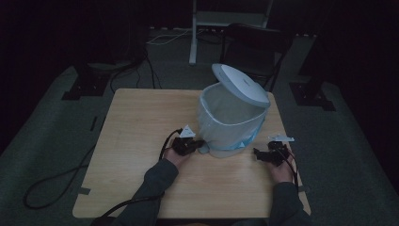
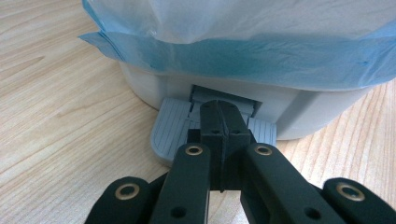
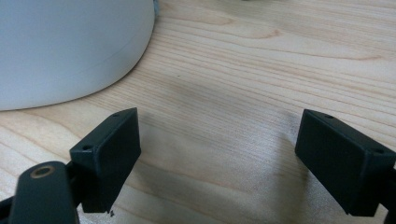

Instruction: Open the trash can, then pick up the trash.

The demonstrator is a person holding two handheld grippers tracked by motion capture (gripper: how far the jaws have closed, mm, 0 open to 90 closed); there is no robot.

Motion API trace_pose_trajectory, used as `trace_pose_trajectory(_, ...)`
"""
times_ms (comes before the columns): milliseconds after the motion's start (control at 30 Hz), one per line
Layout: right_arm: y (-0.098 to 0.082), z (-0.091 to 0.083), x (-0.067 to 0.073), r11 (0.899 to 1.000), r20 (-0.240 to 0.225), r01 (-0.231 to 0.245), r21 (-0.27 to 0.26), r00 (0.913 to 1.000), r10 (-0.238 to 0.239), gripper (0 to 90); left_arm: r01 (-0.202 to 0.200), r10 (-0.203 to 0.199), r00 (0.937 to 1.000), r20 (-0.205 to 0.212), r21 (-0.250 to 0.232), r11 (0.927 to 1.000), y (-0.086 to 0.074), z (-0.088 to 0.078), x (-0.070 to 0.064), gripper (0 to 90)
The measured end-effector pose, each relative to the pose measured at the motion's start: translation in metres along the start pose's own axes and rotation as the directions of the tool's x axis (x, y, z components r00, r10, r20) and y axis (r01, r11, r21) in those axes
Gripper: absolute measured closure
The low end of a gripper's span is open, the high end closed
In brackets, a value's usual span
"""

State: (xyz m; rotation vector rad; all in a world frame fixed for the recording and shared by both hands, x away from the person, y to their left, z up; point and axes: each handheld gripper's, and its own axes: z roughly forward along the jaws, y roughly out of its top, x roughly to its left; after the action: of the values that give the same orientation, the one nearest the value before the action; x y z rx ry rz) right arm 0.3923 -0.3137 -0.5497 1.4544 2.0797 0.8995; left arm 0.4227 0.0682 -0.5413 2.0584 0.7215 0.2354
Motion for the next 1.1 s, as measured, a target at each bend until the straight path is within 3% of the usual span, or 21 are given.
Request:
trace_pose_trajectory(200, 0.000, 0.000, 0.000, 1.000, 0.000, 0.000, 0.000, 1.0000, 0.000, 13.1, -0.003, 0.004, 1.0000, -0.008, 0.027, 0.9996, 0.001, 0.002, -0.001, 90.0)
trace_pose_trajectory(633, 0.001, 0.000, 0.000, 1.000, 0.002, -0.003, 0.001, 1.0000, 0.003, 14.4, 0.015, -0.015, 0.9999, -0.001, 0.031, 0.9994, 0.001, 0.003, 0.001, 90.0)
trace_pose_trajectory(733, 0.001, -0.001, 0.001, 1.000, 0.002, -0.004, -0.009, 1.0000, 0.004, 25.8, 0.017, -0.017, 0.9999, 0.002, 0.031, 0.9994, 0.001, 0.003, 0.001, 90.0)
trace_pose_trajectory(967, 0.009, -0.003, -0.002, 1.000, 0.013, -0.014, 0.025, 0.9998, 0.014, 49.3, 0.018, -0.018, 0.9998, 0.000, 0.030, 0.9994, 0.001, 0.003, 0.001, 90.0)
trace_pose_trajectory(1100, 0.011, -0.007, -0.005, 0.999, 0.019, -0.039, -0.003, 0.9990, 0.039, 47.9, 0.020, -0.020, 0.9998, 0.003, 0.030, 0.9993, 0.001, 0.003, 0.001, 90.0)
